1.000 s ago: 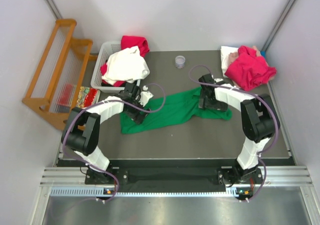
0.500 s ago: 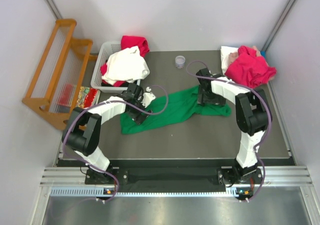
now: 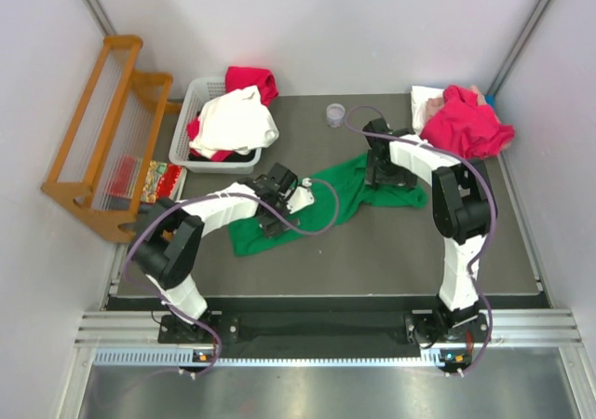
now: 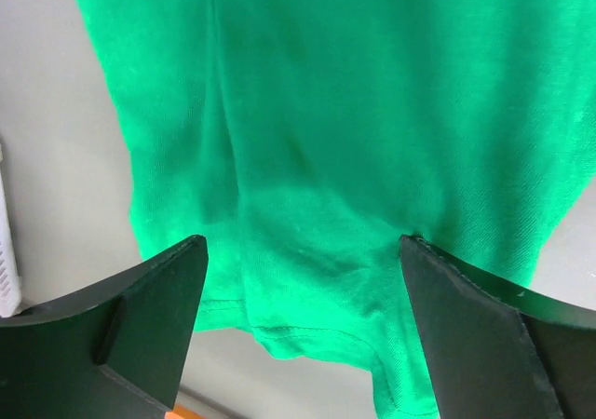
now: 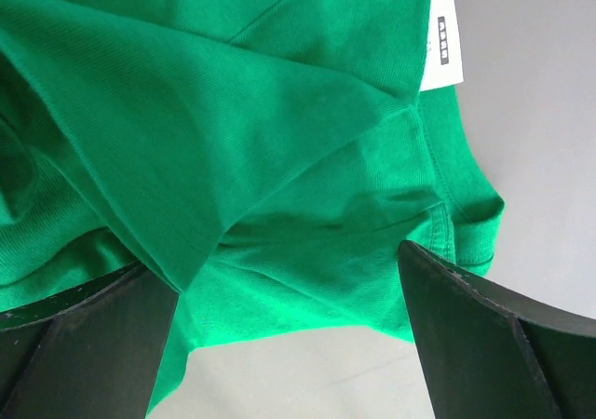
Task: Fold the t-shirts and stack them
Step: Fold the tshirt
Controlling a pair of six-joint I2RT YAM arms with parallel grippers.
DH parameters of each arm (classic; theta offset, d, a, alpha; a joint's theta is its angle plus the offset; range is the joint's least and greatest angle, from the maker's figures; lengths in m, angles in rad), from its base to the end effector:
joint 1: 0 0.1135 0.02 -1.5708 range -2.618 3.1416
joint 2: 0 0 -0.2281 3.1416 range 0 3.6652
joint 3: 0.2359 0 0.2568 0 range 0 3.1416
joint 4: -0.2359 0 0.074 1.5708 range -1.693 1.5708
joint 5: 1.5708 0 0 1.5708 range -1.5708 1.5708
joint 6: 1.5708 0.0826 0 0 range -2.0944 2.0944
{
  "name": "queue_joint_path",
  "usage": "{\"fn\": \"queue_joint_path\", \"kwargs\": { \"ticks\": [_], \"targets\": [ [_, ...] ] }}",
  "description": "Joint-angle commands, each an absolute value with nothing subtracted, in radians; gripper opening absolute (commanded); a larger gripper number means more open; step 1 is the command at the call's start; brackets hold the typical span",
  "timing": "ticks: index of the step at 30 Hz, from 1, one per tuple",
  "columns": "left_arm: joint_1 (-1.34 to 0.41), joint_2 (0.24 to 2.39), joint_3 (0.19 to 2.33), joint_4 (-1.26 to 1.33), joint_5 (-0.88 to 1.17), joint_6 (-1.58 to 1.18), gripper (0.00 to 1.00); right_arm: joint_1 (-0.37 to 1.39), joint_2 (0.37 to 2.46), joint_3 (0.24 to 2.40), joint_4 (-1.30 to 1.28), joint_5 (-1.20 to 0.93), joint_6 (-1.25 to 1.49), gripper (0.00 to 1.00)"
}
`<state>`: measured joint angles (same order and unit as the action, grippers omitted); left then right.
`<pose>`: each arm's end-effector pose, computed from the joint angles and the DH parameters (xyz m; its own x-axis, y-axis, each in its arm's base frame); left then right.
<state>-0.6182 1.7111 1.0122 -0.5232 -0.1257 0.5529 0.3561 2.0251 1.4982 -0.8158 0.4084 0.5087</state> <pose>0.2790 -0.1857 0.0781 -0.3681 0.9012 -0.2289 0.8618 0.4231 0.2797 0.3863 0.1087 0.0989 -0.9122 0.1376 -0.3859 0.2388 0.9440 -0.2277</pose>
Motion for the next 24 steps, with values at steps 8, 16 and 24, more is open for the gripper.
{"fn": "queue_joint_path", "kwargs": {
  "ticks": [8, 16, 24],
  "targets": [
    [-0.768, 1.891, 0.971, -0.741, 0.209, 0.52, 0.99, 0.337, 2.16, 1.718, -0.752, 0.344, 0.479, 1.0],
    [-0.891, 1.963, 1.035, -0.791, 0.293, 0.532, 0.99, 0.334, 2.236, 1.833, -0.756, 0.319, 0.437, 1.0],
    [-1.014, 2.002, 1.169, -0.867, 0.42, 0.551, 0.99, 0.334, 2.325, 1.971, -0.798, 0.296, 0.4, 1.0]
  ]
}}
